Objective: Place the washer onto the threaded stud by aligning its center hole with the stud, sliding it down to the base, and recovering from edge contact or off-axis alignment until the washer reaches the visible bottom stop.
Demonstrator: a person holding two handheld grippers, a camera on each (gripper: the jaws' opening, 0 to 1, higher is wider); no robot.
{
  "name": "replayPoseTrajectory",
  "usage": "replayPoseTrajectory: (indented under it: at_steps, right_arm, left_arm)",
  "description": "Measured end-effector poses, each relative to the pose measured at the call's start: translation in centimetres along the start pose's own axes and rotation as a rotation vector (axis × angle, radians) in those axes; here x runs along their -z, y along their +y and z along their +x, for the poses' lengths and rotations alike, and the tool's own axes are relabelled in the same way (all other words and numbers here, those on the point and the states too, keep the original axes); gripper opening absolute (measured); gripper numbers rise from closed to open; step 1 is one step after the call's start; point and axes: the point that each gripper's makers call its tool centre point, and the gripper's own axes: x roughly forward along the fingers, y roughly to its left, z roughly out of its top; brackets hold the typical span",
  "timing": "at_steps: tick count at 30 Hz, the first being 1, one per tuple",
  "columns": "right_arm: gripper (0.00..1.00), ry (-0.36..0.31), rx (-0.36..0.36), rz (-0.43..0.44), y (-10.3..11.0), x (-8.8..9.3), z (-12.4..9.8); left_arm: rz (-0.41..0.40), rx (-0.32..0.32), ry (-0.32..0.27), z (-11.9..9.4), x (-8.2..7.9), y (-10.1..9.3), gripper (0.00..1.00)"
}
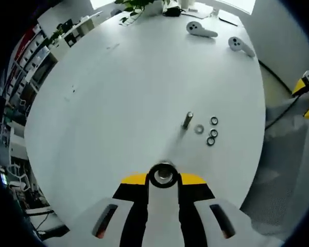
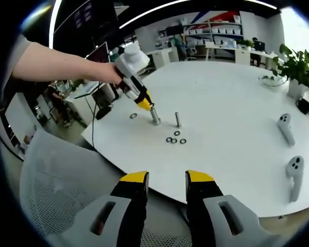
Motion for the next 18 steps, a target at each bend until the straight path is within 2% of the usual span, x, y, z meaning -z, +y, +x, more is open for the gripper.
replayPoseTrajectory:
  at_steps: [11,18]
  right_arm:
    - [0.31,-0.002,0.000,0.000,0.0,0.0,0.0]
    - [0.31,-0.002,0.002,0.000,-0.1,0.0,0.0]
  left_arm:
    - [0.019,0.006,0.036,1.3,0.2,-0.2,0.19]
    - [0.040,0.003,0.074,3.0,0.6,-0.4,0.19]
